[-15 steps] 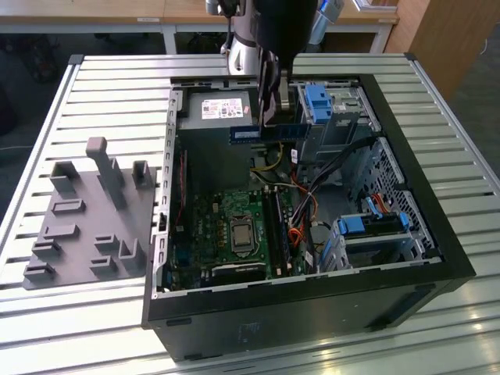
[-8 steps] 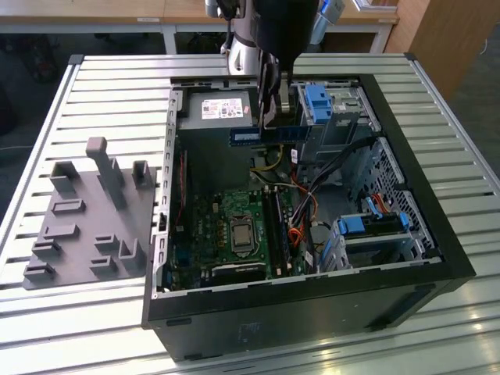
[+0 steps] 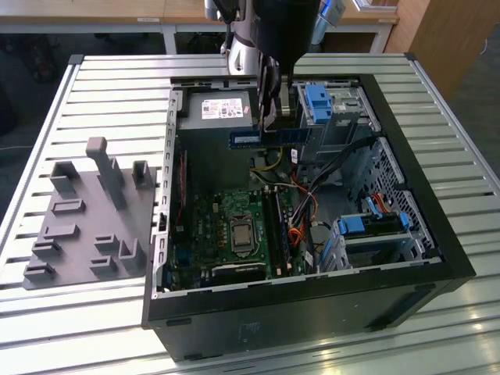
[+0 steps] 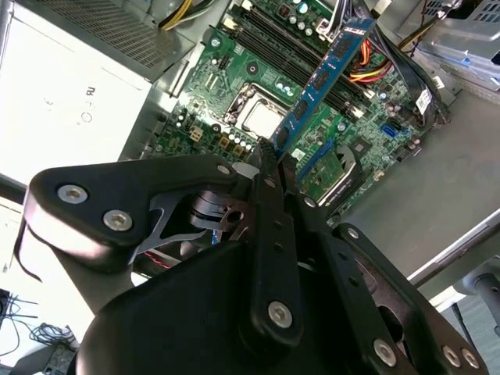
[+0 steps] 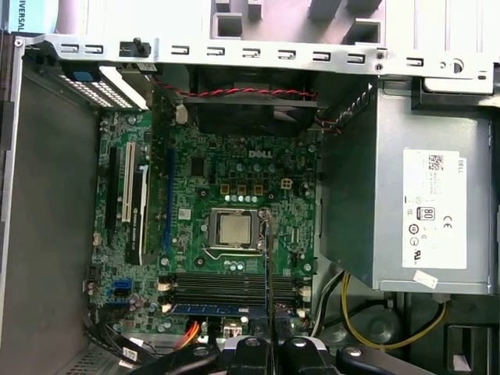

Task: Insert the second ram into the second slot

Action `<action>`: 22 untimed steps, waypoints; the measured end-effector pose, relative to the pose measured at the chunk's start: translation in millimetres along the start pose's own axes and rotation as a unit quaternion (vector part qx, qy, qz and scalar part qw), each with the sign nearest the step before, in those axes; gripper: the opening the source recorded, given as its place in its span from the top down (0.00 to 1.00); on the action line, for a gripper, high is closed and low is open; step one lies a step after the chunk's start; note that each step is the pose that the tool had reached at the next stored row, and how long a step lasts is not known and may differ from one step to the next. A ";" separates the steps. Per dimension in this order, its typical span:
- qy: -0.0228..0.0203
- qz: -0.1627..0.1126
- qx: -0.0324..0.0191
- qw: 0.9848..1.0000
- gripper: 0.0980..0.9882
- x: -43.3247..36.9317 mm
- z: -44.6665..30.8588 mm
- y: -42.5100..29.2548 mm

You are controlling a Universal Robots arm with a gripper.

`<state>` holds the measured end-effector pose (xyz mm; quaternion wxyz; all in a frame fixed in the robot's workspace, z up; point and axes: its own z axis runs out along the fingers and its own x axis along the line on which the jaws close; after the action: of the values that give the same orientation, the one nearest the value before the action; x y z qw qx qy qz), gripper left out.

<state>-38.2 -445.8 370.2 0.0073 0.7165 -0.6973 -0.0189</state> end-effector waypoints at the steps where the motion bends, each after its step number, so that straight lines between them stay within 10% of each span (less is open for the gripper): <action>1: 0.000 0.000 0.000 1.000 0.96 0.5 0.0 0.1; 22: 0.001 0.005 0.000 1.000 0.96 7.3 0.1 1.1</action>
<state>-39.0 -453.1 370.0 0.0079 0.7132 -0.7007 -0.0182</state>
